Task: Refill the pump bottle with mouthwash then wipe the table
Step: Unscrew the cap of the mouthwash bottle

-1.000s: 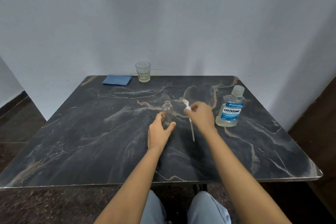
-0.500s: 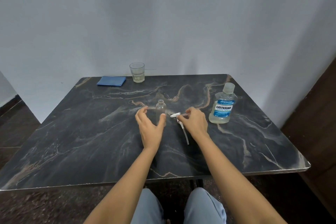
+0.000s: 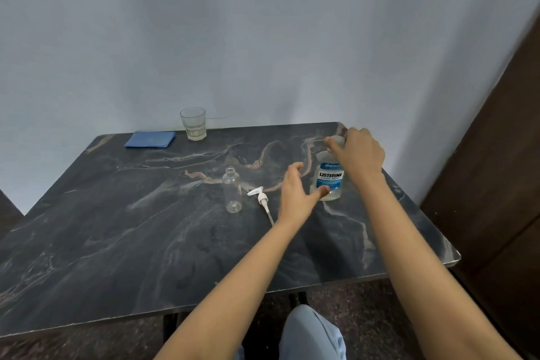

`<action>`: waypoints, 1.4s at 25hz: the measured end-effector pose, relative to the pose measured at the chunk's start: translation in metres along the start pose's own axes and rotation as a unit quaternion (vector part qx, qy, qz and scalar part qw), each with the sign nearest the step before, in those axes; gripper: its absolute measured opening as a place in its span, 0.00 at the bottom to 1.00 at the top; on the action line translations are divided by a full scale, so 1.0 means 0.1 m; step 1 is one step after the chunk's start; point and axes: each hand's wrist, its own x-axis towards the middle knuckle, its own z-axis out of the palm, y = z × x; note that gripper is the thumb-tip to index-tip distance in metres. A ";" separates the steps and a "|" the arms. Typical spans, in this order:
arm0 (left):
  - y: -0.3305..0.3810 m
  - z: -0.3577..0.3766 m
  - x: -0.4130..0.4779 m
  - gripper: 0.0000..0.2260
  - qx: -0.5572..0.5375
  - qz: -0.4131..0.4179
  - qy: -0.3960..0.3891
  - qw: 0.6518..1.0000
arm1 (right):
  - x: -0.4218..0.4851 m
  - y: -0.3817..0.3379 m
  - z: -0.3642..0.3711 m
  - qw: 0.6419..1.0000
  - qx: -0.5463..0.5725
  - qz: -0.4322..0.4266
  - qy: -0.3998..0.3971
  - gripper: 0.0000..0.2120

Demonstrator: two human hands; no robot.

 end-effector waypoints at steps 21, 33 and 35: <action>-0.11 0.20 0.51 0.16 -0.011 -0.016 -0.107 0.994 | 0.11 -0.19 0.24 0.982 -0.134 -0.134 0.010 0.23; -0.20 0.11 0.64 0.14 -0.055 -0.055 -0.195 0.978 | 0.53 -0.02 0.12 0.884 -0.083 -0.448 -0.102 0.26; -0.19 0.18 0.62 0.14 -0.025 -0.053 -0.136 0.989 | 0.47 -0.10 0.05 0.906 -0.196 -0.366 -0.087 0.35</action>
